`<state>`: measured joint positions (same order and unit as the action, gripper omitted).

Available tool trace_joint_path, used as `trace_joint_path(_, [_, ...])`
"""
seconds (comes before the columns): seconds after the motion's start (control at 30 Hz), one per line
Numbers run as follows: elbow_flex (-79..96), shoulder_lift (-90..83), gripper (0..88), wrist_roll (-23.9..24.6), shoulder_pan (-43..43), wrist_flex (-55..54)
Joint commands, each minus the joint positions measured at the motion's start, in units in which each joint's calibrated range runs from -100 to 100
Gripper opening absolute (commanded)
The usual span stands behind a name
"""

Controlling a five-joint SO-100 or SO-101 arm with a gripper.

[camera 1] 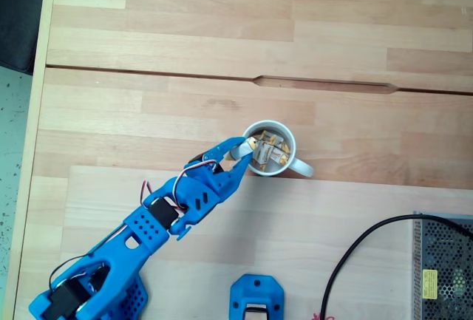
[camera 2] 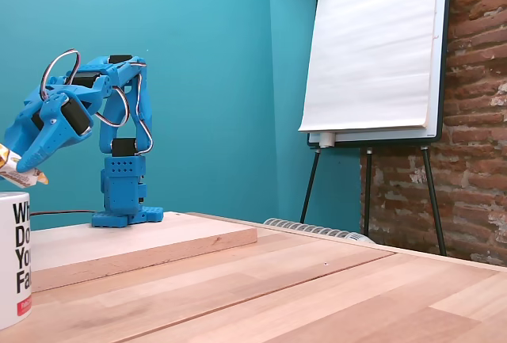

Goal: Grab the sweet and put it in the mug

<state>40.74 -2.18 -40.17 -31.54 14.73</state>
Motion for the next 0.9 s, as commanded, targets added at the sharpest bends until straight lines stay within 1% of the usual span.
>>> trace_joint_path(0.0, [-4.4, -0.4, 3.4, 0.1, -3.1, -1.3])
trace_joint_path(0.47, [-5.7, -0.1, 3.5, 0.1, -2.5, -1.3])
trace_joint_path(0.7, [-11.7, 7.8, 3.5, 0.1, -2.7, -1.3])
trace_joint_path(0.87, [-13.5, 9.7, 3.5, 0.1, -2.9, -1.3])
